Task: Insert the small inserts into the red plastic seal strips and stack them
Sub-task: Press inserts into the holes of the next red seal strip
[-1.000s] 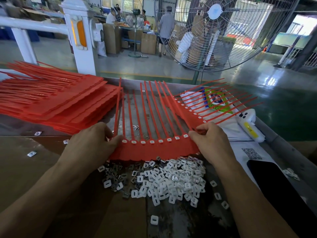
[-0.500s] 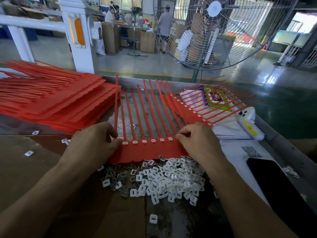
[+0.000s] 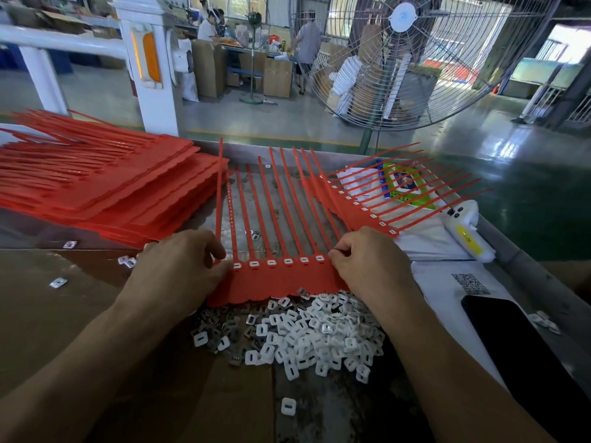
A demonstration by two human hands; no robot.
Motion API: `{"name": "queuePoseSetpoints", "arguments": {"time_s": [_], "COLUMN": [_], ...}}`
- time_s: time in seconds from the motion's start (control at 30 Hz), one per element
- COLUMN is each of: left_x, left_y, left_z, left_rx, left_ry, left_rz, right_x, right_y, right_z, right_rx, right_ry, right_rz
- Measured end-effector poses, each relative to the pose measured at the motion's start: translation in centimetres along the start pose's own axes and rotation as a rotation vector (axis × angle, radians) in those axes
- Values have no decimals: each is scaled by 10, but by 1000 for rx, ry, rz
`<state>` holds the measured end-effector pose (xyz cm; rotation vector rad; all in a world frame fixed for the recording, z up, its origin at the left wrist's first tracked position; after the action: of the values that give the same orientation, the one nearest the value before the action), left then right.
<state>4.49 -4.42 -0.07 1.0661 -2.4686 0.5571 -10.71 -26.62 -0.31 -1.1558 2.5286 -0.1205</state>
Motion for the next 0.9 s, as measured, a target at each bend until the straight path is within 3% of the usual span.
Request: {"name": "queuePoseSetpoints", "arguments": {"time_s": [0.9], "left_x": [-7], "left_y": [-5], "left_z": [7], "left_rx": [-7], "left_ry": [-19], "left_rz": [21], "right_x": [-1], "right_y": [-2], "right_z": [-6], "right_rx": [-49], "right_ry": [-10], "right_rz": [39]}}
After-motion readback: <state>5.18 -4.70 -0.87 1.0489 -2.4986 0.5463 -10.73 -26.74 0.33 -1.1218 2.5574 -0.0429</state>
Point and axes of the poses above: each hand's wrist, its own y-axis away from the middle knuckle, its own z-axis out of the palm, x = y × z, the point moved 2 cm from there along -y, towards the middle knuckle, and after that the axes turned 5 degrees about -x, right-handed, at the moved point
